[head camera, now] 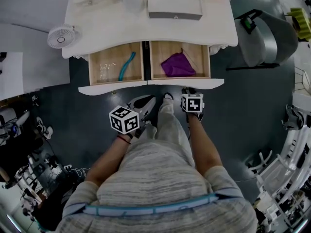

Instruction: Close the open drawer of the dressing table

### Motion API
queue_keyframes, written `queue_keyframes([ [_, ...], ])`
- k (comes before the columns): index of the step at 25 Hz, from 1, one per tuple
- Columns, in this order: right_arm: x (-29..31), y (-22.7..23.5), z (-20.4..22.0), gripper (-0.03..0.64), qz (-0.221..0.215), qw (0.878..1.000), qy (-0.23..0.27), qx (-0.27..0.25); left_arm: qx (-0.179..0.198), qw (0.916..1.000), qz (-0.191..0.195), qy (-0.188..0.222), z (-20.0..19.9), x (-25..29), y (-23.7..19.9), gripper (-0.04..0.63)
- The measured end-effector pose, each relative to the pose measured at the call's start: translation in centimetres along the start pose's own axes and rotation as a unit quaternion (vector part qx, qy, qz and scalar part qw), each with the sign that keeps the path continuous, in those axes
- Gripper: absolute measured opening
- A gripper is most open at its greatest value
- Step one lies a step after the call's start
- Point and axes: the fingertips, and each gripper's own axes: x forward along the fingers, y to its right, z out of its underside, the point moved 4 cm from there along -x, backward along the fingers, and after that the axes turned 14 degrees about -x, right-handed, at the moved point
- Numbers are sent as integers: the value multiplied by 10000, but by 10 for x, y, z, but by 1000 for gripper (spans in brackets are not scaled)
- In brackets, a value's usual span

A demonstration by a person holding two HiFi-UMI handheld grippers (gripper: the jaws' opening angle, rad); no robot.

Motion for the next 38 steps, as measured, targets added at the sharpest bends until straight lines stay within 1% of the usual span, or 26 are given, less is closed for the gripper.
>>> queue_keyframes([
  [4, 2, 1, -2, 121, -21, 9999, -15, -123, -10, 10000, -5, 18, -1, 3, 2, 34],
  [9, 5, 4, -7, 120, -101, 9998, 7, -178, -15, 10000, -22, 48, -3, 5, 6, 34],
  [13, 9, 9, -15, 118, -69, 9998, 26, -178, -51, 9999, -68, 101, -5, 4, 5, 33],
  [38, 38, 39, -83, 117, -30, 9990, 311, -324, -373, 9977, -405, 405, -15, 5, -8, 32],
])
